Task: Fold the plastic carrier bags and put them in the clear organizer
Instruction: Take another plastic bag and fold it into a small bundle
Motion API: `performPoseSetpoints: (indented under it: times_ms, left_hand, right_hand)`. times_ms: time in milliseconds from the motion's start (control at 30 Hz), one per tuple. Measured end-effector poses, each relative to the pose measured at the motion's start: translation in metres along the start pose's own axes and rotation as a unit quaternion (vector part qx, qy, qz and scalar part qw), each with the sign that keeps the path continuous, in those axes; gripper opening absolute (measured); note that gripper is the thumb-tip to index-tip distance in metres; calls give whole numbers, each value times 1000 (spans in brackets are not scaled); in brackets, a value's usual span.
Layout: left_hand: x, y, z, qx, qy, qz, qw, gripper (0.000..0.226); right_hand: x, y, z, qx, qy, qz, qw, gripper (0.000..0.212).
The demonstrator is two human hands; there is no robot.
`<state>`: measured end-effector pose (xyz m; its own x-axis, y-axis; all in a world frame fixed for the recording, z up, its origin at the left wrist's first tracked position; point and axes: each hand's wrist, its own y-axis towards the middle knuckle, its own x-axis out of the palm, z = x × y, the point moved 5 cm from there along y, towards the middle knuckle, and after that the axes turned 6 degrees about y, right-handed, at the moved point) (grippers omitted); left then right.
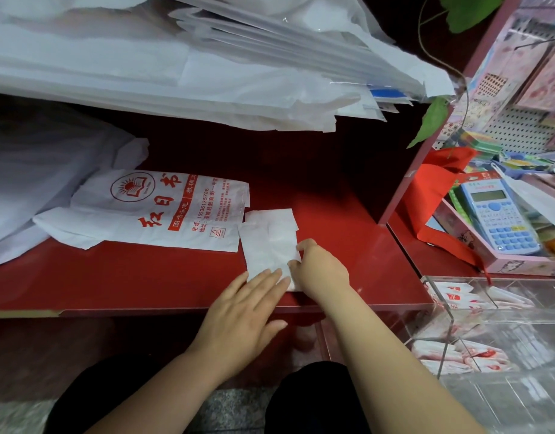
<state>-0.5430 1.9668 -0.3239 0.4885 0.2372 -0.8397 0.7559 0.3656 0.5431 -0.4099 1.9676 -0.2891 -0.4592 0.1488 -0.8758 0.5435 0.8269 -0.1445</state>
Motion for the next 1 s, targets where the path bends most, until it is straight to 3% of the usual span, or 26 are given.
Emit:
performPoseSetpoints:
  times_ms: [100,200,333,400,500,600,700,800,867,900,1000]
  left_hand:
    - [1,3,-1,-8,17,-24,1000,62]
    - [0,5,0,-5,25,-20,999,58]
    - [0,4,1,12,49,-11,999,49]
    - [-1,3,0,20,53,5,998,45]
    - [-8,-2,4,37,-5,49,998,28]
    - [-17,-10,12,53,-75,59,994,33]
    - [-17,-15,10,56,-73,60,994,36]
    - [-9,-11,-5,10,-25,-11,1000,82]
    - [-6,-8,-13,-9,-12,-56,998,91]
    - [-6,-5,-13,-7,-7,-63,998,85]
    - [-9,0,-9,-2,-23,-23,999,36]
  right_hand:
    - [1,-3,2,-1,12,2,1000,35]
    - [0,-9,10,-26,97,32,994,39]
    - [-7,-36,29,-121,232,152,953,41]
    - [-9,-54,32,-261,168,214,926,41]
    - [16,-71,40,-398,-15,159,904,54]
    - [29,-72,45,-409,-74,134,900,52]
    - [25,-69,47,-397,-10,162,903,47]
    - [21,-71,52,-401,45,202,892,52]
    - [20,-74,57,-405,88,212,885,51]
    - [19,-75,58,-402,108,214,884,50]
    - [12,-75,62,-348,189,221,891,30]
